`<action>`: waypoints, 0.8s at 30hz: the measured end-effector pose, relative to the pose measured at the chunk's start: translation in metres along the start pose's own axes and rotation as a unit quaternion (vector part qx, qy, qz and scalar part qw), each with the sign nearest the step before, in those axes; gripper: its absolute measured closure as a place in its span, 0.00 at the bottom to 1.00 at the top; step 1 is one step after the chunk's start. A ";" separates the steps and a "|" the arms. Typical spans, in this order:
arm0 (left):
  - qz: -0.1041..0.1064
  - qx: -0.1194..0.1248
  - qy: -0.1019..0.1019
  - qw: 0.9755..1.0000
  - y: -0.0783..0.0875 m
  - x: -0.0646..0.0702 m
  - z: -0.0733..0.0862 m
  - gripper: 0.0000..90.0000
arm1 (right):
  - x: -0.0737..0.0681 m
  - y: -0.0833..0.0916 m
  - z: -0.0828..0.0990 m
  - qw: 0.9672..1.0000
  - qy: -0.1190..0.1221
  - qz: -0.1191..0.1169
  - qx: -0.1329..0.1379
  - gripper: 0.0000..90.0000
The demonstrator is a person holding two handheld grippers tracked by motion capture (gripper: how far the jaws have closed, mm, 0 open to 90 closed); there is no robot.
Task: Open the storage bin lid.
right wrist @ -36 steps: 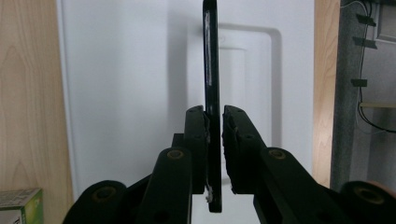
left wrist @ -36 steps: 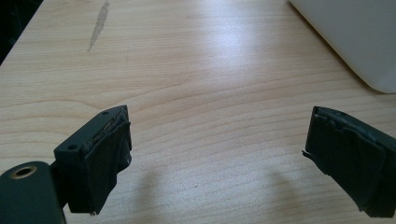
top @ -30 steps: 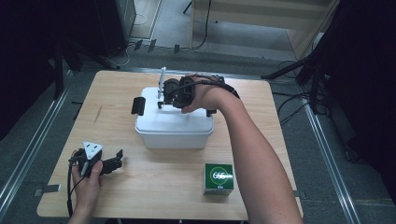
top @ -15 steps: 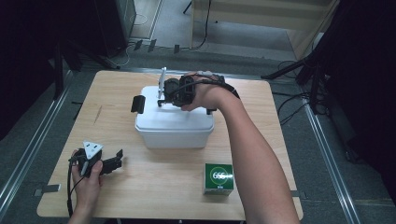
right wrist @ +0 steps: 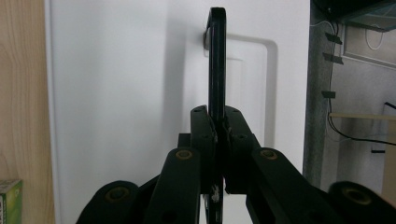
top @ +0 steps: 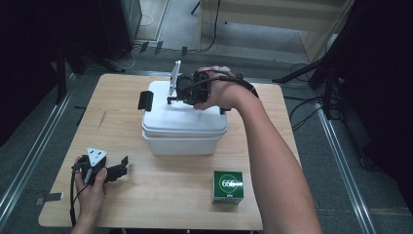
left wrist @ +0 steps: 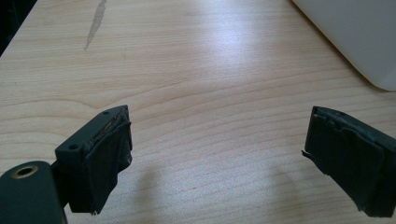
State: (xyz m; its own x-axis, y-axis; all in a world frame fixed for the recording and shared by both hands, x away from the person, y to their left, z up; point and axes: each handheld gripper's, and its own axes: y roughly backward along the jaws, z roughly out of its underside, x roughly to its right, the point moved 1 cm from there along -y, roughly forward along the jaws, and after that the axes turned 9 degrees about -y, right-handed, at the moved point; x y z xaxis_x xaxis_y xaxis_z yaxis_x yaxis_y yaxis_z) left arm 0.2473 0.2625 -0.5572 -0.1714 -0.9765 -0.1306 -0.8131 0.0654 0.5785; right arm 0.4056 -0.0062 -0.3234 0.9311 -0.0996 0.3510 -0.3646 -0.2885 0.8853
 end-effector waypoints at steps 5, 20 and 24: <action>0.000 0.000 0.000 1.000 0.000 0.000 0.000 0.09 | 0.003 0.010 0.009 1.000 0.002 0.009 0.003 0.95; 0.001 0.000 0.000 1.000 0.000 0.000 0.000 0.09 | 0.009 0.037 0.049 1.000 -0.014 0.027 -0.003 0.95; 0.002 0.000 0.001 1.000 0.000 0.000 0.000 0.09 | 0.010 0.043 0.060 0.999 -0.013 0.030 -0.001 0.95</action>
State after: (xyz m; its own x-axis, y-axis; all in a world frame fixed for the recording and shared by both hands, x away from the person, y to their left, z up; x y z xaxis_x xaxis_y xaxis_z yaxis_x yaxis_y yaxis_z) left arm 0.2472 0.2625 -0.5572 -0.1741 -0.9765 -0.1267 -0.8123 0.0697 0.5791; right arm 0.4002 -0.0774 -0.2997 0.9071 -0.1417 0.3963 -0.4207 -0.2798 0.8629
